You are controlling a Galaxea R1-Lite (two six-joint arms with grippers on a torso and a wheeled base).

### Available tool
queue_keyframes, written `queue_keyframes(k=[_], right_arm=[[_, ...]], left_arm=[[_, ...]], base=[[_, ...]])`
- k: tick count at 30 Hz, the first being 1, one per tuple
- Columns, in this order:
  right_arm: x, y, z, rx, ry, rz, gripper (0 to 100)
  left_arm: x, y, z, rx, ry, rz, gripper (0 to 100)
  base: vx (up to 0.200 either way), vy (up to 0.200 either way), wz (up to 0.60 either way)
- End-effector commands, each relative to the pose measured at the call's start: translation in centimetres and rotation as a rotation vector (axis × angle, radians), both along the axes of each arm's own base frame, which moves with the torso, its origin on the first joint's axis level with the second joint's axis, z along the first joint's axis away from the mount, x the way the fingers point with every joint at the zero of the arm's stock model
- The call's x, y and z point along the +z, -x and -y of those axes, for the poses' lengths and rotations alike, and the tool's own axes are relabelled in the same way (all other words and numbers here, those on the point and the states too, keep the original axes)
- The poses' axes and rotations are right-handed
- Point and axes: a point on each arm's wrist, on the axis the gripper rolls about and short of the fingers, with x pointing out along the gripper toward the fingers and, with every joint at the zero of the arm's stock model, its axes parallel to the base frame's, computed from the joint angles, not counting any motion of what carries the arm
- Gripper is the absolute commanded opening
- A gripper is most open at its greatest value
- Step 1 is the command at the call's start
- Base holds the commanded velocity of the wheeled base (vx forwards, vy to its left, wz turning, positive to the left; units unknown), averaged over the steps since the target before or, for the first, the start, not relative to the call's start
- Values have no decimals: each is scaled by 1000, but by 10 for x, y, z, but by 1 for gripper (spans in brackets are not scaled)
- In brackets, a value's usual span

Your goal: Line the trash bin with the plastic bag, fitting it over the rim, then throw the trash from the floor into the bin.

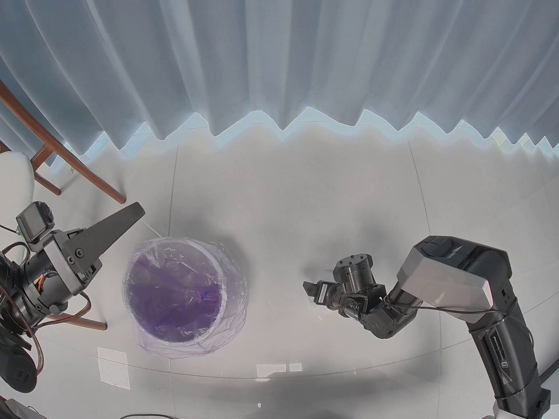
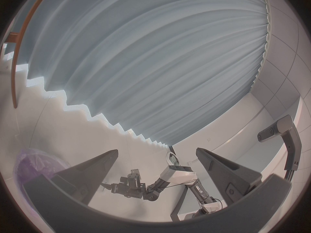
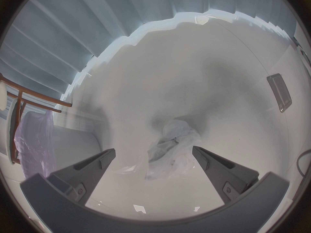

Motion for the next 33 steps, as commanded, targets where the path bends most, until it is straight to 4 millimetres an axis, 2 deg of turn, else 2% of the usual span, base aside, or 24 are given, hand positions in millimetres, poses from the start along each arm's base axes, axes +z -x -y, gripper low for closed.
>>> queue_keyframes(k=[1, 6, 9, 11, 18, 19, 33], right_arm=[[4, -8, -5, 0, -4, 6, 100], [8, -17, -7, -6, 0, -5, 100], [9, -33, -3, -30, -15, 5, 100], [9, -37, -4, -38, -16, -8, 100], [9, -36, -5, -54, -21, -81, 100], [10, -36, -6, -48, -27, -87, 0], [10, -35, -7, -66, -34, -136, 0]], left_arm=[[-2, 1, 0, -1, -2, -7, 100], [-2, 0, 0, -1, -3, -9, 100], [-2, 0, 0, 0, -3, -9, 100], [-2, 0, 0, -2, -2, -12, 100], [-2, 0, 0, 1, -1, -10, 100], [-2, 0, 0, 1, -1, -10, 100], [-2, 0, 0, 0, -2, -12, 100]], base=[[0, 0, 0], [0, 0, 0], [0, 0, 0], [0, 0, 0], [0, 0, 0], [0, 0, 0], [0, 0, 0]])
